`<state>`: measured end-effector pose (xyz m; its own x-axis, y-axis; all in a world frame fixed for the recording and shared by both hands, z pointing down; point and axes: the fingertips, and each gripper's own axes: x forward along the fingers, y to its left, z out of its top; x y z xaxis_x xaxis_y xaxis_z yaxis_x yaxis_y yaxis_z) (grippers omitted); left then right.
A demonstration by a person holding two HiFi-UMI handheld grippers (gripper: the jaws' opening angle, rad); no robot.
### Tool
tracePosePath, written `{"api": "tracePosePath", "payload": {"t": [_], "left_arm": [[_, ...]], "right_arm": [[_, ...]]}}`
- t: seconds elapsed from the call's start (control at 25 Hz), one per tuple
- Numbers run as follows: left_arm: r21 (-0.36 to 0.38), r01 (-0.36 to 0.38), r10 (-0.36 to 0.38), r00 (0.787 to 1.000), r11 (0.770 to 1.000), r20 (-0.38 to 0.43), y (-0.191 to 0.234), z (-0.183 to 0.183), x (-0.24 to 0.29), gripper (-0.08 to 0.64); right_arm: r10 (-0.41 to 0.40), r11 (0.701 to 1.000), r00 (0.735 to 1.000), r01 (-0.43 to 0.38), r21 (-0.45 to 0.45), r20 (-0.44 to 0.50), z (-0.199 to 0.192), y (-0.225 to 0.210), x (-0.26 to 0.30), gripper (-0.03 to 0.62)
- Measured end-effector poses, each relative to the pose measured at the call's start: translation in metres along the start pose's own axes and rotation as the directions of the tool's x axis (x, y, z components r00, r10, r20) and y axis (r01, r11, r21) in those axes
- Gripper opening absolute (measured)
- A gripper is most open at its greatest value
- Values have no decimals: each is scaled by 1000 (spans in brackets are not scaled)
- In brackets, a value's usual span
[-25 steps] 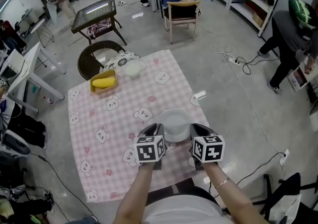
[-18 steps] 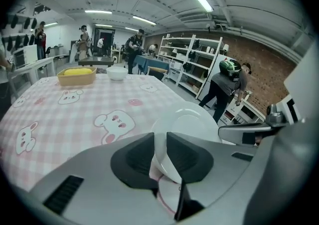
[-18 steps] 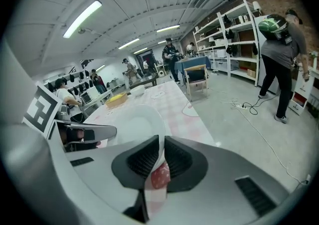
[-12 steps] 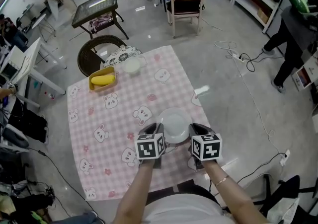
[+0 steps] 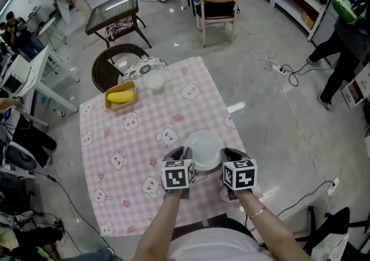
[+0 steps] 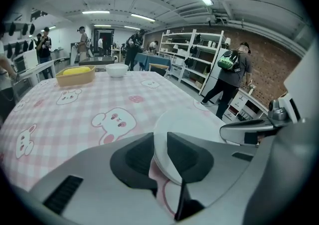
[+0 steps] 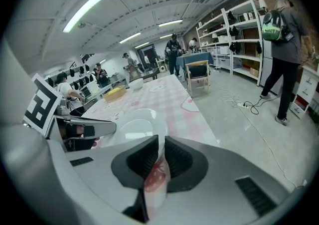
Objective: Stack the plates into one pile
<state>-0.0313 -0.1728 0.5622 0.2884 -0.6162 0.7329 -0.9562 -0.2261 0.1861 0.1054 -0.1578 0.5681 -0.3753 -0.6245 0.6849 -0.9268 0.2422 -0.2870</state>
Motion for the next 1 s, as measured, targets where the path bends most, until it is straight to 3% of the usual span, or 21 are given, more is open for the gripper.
{"api": "tracePosePath", "payload": {"t": [0.52,1.0], "left_arm": [[-10,-10,11,1000,1000,28,2,-4,-9,104],[13,-33,30,978,999,206,-8,25,-53,77]], "right_arm": [[2,1000,999,-2,-9,47,-3,-3,-6,77],[46,998,977,-37,-50,207,30,6,-49,44]]}}
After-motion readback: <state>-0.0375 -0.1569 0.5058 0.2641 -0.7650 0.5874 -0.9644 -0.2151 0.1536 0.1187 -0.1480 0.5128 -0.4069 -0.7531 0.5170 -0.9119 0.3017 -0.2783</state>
